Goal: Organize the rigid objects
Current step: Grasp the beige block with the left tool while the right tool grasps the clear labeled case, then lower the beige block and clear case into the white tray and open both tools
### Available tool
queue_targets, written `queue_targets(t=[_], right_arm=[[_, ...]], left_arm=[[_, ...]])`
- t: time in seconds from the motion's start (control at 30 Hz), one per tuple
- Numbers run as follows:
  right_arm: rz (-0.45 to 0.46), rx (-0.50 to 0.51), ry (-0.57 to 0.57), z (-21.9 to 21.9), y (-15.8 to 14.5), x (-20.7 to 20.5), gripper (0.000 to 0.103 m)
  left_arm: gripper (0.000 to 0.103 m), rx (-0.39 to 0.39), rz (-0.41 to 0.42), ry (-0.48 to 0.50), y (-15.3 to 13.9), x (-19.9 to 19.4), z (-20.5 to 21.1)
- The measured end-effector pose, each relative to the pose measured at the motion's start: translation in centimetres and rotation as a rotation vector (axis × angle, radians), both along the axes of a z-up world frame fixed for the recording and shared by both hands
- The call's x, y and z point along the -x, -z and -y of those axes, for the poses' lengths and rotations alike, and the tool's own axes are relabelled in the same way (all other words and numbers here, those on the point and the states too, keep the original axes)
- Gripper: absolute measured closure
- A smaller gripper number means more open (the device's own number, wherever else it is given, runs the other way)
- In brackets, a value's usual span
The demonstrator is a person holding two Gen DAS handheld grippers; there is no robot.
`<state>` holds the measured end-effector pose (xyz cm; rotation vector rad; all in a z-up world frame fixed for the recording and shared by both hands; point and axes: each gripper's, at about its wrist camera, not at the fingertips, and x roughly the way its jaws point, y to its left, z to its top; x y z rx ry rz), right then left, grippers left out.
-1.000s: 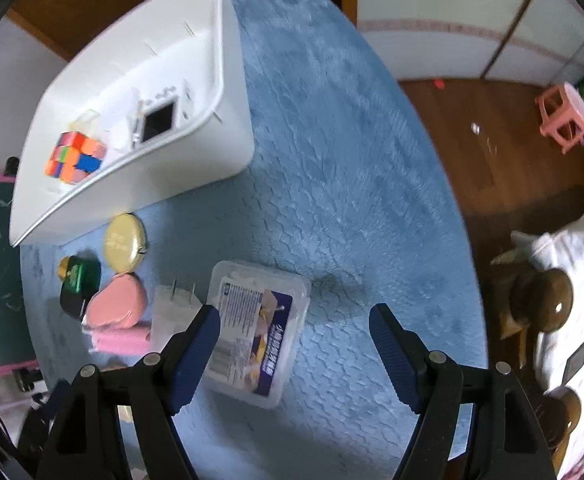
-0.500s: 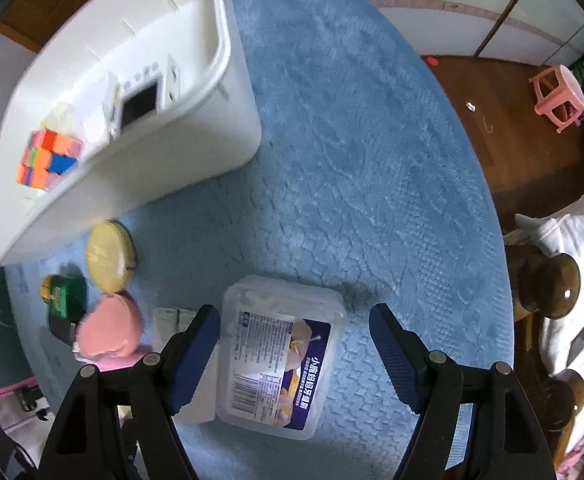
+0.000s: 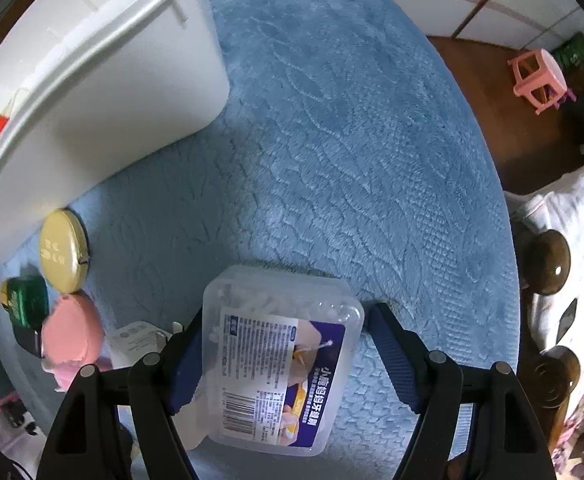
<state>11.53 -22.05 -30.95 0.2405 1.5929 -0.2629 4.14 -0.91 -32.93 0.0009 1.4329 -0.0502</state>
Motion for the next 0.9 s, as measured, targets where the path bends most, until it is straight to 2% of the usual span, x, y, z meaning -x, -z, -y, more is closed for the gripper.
queue_targets(t=[0.07,0.1,0.2,0.23,0.27,0.33,0.43,0.6,0.7,0.9], right_arm=[[0.006,-0.003,-0.002,-0.3,-0.2,0.1,0.031],[0.010,-0.004,-0.008,-0.6,-0.3,0.3,0.038],[0.016,-0.006,-0.023,-1.3,-0.8,1.2,0.040],[0.020,-0.007,-0.020,-1.2,-0.9,1.5,0.040],[0.026,-0.008,-0.017,-1.2,-1.1,1.9,0.040],[0.033,-0.010,-0.015,-0.8,-1.2,2.7,0.040],[0.038,-0.027,-0.018,-0.6,-1.7,3.6,0.040],[0.076,-0.044,-0.050,-0.3,-3.5,5.1,0.040],[0.107,-0.068,-0.065,0.0,-4.9,5.6,0.040],[0.206,-0.112,-0.113,-0.2,-10.0,6.2,0.040]], left_arm=[[0.022,-0.012,0.009,0.005,0.2,0.2,0.3],[0.022,-0.014,0.013,0.005,0.3,0.3,0.4],[0.024,-0.005,0.025,0.000,0.4,0.3,0.6],[0.029,0.008,0.031,0.001,0.4,0.4,0.6],[0.041,0.013,0.039,0.002,0.0,0.6,0.3],[0.057,0.020,0.054,0.006,-0.5,0.7,-0.1],[0.057,0.063,0.047,-0.017,-0.9,0.9,-1.3],[0.057,0.090,0.067,-0.016,-2.5,1.5,-1.8],[0.057,0.095,0.103,0.004,-4.8,1.7,-1.3],[0.057,0.083,0.209,0.055,-10.7,2.4,-0.6]])
